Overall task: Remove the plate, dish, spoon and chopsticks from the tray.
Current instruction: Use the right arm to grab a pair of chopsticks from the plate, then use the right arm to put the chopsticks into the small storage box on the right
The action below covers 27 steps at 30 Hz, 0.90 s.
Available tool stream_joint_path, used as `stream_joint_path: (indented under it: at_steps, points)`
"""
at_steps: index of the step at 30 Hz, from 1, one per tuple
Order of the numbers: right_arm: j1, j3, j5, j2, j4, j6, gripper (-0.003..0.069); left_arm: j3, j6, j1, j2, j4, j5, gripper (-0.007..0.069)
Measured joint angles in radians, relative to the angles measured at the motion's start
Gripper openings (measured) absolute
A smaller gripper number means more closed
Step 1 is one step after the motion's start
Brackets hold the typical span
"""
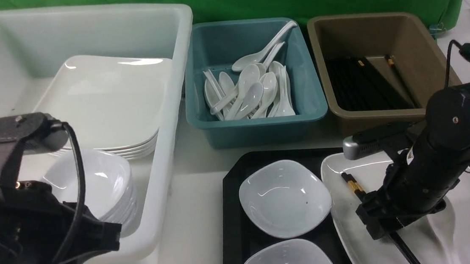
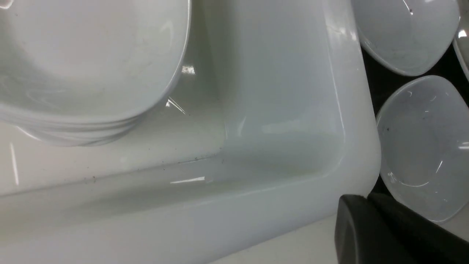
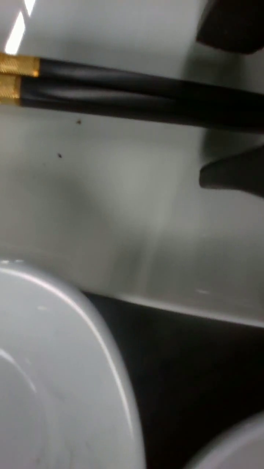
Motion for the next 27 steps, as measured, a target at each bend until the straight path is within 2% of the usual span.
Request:
stream_joint_path:
  at_steps: [2, 5, 6, 11, 15, 18, 22, 27]
  points:
    - [0.0, 0.0, -0.004, 0.001, -0.001, 0.0, 0.0351, 0.0, 0.0, 0.0, 0.0, 0.001, -0.005, 0.0]
    - [0.0, -0.004, 0.003, 0.002, 0.0, 0.0, 0.0158, 0.0, -0.001, 0.0, 0.0, 0.004, -0.021, 0.0]
    - [0.0, -0.009, 0.01, 0.002, 0.002, 0.0, 0.0133, 0.0, -0.001, 0.0, 0.0, 0.004, -0.024, 0.0]
    - [0.001, -0.026, 0.051, -0.031, 0.007, 0.0, 0.014, 0.0, -0.002, 0.0, 0.0, 0.004, -0.033, 0.0]
    - [0.001, -0.054, 0.108, -0.151, 0.037, 0.0, 0.014, 0.0, -0.002, 0.0, 0.0, 0.004, -0.045, 0.0]
    - [-0.003, -0.081, 0.093, -0.24, 0.042, -0.026, 0.014, 0.0, -0.002, 0.0, 0.0, 0.004, -0.061, 0.0]
    - [-0.086, -0.217, -0.019, -0.255, 0.042, -0.039, 0.014, 0.0, -0.002, 0.0, 0.0, 0.003, -0.079, 0.0003]
    - [-0.185, -0.441, -0.234, -0.122, 0.036, -0.045, 0.014, 0.0, -0.002, 0.0, 0.0, 0.002, -0.08, 0.0008]
